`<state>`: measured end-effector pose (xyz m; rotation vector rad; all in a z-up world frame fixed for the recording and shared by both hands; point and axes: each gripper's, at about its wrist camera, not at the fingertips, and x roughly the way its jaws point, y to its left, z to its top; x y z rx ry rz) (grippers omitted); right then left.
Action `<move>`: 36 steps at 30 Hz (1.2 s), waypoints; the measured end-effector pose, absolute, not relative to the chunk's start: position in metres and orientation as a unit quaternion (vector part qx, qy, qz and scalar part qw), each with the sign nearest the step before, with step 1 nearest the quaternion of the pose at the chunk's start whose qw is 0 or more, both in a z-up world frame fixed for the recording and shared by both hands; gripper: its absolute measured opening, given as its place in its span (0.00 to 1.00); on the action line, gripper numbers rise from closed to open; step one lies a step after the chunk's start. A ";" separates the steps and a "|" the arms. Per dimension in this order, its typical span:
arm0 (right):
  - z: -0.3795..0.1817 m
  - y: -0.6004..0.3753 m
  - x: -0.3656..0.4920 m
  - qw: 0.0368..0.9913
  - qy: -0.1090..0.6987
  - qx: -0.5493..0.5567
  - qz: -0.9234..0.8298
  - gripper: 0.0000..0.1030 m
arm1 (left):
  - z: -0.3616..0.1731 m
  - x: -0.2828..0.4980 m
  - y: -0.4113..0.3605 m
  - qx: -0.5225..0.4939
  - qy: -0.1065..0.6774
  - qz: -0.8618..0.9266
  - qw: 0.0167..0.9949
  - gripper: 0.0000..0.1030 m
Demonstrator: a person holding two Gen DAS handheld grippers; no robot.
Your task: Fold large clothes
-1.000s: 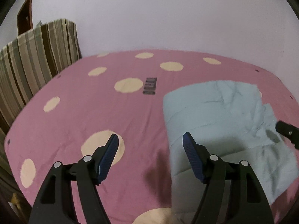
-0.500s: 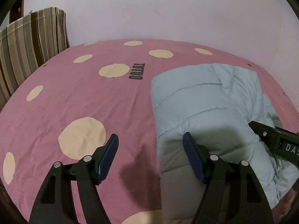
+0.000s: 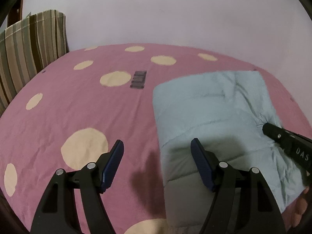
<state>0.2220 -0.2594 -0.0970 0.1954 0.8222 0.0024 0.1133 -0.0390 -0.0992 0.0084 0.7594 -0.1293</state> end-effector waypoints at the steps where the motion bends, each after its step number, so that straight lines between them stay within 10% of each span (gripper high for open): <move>1: -0.091 -0.263 0.220 0.916 0.391 0.092 -0.002 0.04 | -0.093 0.111 -0.041 0.003 0.363 -0.068 0.929 0.68; 25: -0.184 -0.360 0.217 0.878 0.462 0.102 -0.068 0.04 | -0.149 0.131 -0.128 0.076 0.420 -0.136 0.894 0.69; 36: -0.140 -0.361 0.186 0.898 0.421 0.111 -0.060 0.07 | -0.116 0.105 -0.111 0.067 0.378 -0.128 0.914 0.68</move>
